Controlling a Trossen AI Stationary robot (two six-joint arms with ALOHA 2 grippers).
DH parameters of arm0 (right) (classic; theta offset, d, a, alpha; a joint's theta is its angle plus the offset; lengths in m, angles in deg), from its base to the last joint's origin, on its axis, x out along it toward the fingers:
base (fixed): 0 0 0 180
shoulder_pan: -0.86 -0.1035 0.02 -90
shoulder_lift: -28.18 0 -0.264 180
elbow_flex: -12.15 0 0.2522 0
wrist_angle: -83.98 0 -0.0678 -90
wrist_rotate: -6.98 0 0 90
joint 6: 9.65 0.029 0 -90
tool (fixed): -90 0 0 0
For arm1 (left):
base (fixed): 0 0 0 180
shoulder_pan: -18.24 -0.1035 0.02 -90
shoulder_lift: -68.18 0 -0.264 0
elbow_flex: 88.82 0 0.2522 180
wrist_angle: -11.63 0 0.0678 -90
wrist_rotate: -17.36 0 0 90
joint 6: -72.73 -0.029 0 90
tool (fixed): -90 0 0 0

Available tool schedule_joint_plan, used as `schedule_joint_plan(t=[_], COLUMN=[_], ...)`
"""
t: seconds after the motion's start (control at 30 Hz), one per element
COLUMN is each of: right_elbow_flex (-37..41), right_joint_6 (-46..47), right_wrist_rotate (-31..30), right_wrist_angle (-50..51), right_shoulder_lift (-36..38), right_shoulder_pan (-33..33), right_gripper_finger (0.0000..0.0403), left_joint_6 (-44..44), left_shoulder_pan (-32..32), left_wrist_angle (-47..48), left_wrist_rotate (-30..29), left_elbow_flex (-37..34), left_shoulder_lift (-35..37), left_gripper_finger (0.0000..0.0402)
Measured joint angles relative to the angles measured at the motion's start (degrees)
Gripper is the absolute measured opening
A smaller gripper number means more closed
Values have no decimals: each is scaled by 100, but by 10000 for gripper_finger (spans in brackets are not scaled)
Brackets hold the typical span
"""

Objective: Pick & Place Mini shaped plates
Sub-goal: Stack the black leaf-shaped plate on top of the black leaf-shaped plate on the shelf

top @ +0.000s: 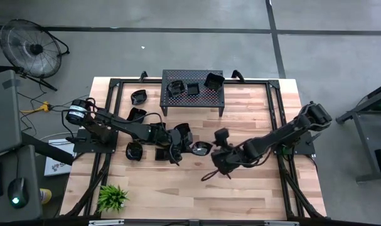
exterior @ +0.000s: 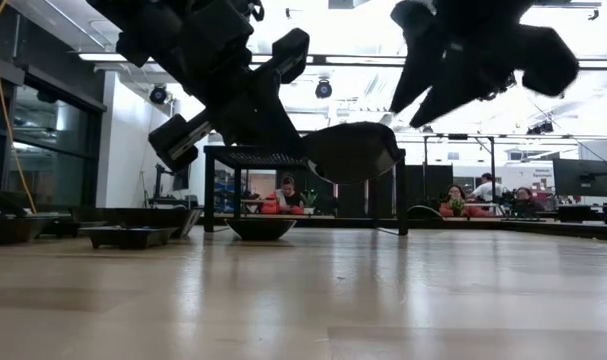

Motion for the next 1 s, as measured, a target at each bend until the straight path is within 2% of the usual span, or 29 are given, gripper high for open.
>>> schedule_joint_plan(t=[0.07,0.2,0.47,0.7,0.87,1.0], right_elbow_flex=[0,0,13,13,13,13], right_joint_6=[450,1394,2689,3377,3568,3562], right_wrist_rotate=[-157,-185,-112,-146,-133,-122], right_wrist_angle=[156,613,1232,1232,1108,901], right_shoulder_lift=[182,514,674,654,654,652], right_shoulder_pan=[-22,-14,-15,-15,-17,-18], right_gripper_finger=[180,183,174,165,169,168], left_joint_6=[92,235,646,1340,2148,2510], left_shoulder_pan=[0,0,13,47,136,188], left_wrist_angle=[9,157,1213,2235,3519,4435], left_wrist_rotate=[-113,-713,-1759,-2965,-3716,-4079], left_elbow_flex=[13,112,565,1117,1643,2032], left_shoulder_lift=[0,0,130,229,249,251], left_gripper_finger=[5,5,5,5,5,5])
